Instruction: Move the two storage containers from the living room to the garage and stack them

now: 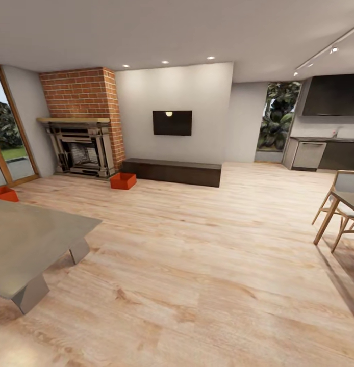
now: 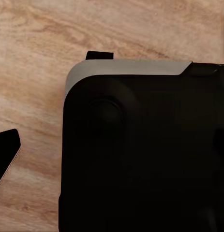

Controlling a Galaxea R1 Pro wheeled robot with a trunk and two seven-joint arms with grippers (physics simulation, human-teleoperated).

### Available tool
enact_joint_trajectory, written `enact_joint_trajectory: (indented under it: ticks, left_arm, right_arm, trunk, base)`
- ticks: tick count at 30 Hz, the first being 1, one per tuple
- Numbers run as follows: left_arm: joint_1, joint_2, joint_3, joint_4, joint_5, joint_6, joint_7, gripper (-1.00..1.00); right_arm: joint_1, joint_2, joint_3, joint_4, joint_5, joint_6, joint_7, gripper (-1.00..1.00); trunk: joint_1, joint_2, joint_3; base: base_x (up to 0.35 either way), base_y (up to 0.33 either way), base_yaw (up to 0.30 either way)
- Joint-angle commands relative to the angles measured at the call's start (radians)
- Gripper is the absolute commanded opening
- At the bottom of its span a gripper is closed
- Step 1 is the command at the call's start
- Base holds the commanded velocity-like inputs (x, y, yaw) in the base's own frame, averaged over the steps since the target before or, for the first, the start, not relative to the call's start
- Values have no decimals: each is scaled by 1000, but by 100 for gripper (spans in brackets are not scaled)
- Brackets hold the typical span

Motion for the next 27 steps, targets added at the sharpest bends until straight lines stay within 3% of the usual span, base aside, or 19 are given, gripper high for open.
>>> enact_joint_trajectory:
  ticks: [1,27]
  left_arm:
    - [0,0,1,0,6,-3,1,100]
    - [0,0,2,1,6,-4,1,100]
  right_arm:
    - [-1,0,7,3,-11,-6,6,100]
    - [-1,-1,7,3,-9,-3,7,100]
  trunk:
    - [1,0,-1]
    - [1,0,-1]
  base:
    - [321,0,0]
    - [321,0,0]
